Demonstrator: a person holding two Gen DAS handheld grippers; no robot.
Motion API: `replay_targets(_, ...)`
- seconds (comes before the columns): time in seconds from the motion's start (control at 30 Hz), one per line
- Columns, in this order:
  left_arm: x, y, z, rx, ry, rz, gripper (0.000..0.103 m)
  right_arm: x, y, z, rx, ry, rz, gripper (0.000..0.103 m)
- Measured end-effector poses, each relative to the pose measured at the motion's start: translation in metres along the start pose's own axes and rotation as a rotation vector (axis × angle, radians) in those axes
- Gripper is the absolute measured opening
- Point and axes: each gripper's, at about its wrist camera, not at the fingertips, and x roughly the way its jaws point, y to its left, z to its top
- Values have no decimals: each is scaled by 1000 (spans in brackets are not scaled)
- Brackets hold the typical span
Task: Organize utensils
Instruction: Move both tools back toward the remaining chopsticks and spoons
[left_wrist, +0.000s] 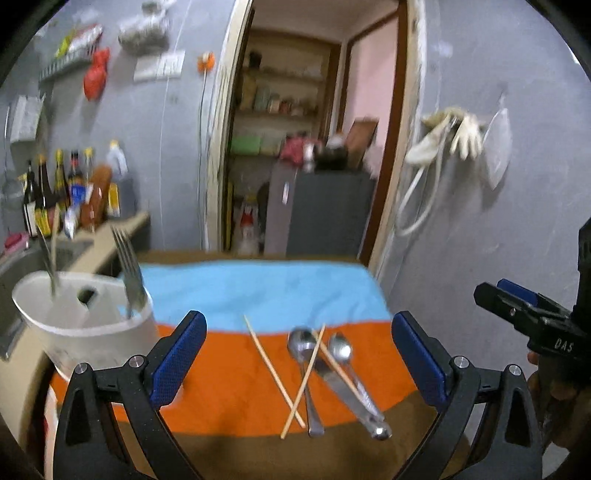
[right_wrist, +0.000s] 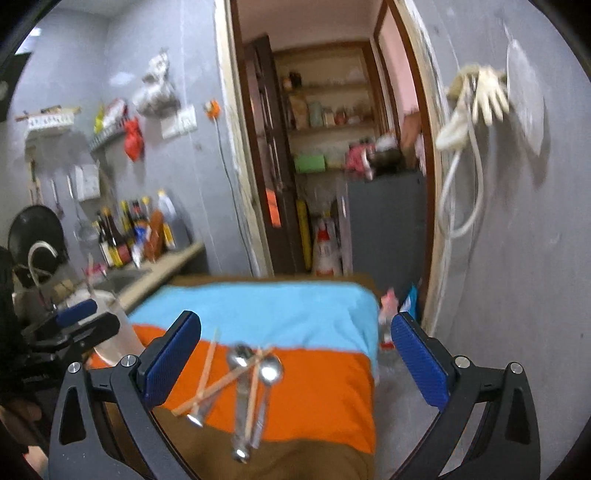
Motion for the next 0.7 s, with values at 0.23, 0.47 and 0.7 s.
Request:
replay_targets(0.23, 52, 1, -22, -36, 133, 77, 93, 56, -19, -39, 34, 174, 18, 102)
replay_targets(0.47, 93, 13, -37, -87, 272, 103, 46, 98, -17, -58, 6, 314, 60, 82)
replay_targets(0.7, 125, 33, -45, -139, 373, 112, 29, 133, 0, -68, -66, 428, 123, 59)
